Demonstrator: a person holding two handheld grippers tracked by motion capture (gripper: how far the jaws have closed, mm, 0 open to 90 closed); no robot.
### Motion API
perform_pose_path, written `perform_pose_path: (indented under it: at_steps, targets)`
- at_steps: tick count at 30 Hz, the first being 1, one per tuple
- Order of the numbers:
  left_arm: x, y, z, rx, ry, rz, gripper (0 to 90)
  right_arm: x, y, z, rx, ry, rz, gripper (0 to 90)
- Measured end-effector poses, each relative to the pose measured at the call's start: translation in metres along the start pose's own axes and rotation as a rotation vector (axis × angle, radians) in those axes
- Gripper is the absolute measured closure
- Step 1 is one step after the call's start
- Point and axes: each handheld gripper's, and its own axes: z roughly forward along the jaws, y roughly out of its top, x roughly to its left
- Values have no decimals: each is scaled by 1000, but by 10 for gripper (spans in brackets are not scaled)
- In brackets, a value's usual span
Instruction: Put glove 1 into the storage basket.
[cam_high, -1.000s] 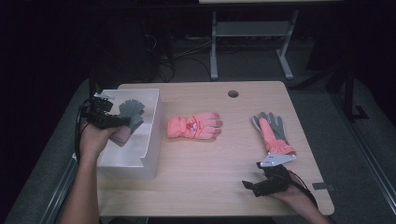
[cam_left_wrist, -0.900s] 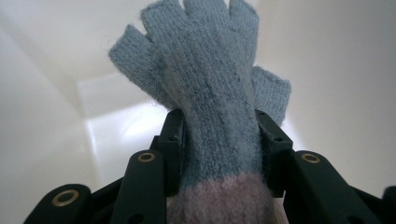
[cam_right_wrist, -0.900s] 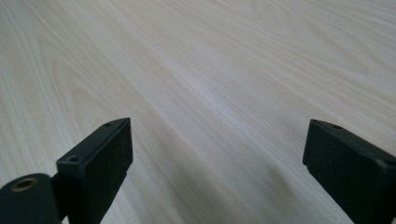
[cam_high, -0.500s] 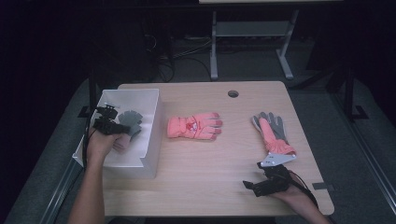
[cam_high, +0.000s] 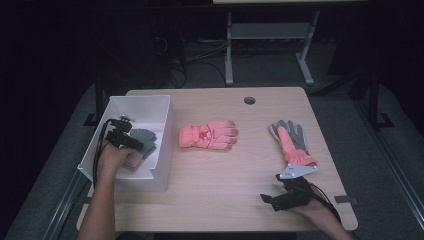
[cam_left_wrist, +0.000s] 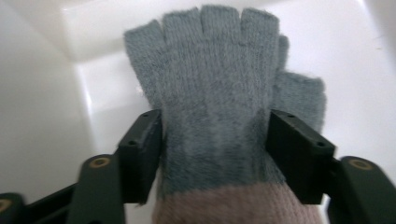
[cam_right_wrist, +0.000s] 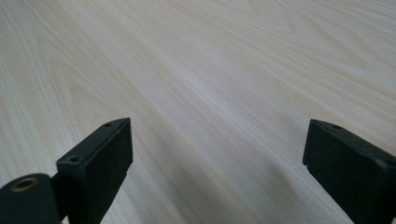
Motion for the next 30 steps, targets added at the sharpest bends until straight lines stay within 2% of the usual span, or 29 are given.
perform_pose_path:
  at_steps: [3,6,8,12,21,24,30]
  targets:
    - [0,1,-2,-12,-3,-4,279,0,0,-1,0,3,-2,80]
    - [-1,2,-9,-45,-6,-7,227,0,0,0,1,1,0,80]
    - [-1,5,-15,-49,-7,-1,207,0,0,-1,0,3,0,80]
    - [-1,10,-32,-98,-32,4,192,0,0,0,0,3,0,80]
    - [-8,16,-73,-209,-147,41,143,1,0,0,1,2,2,80]
    - [-16,18,-84,-248,-195,63,143,1,0,0,3,4,1,80]
    - [-42,25,-100,-293,-267,123,143,1,0,0,4,3,0,80]
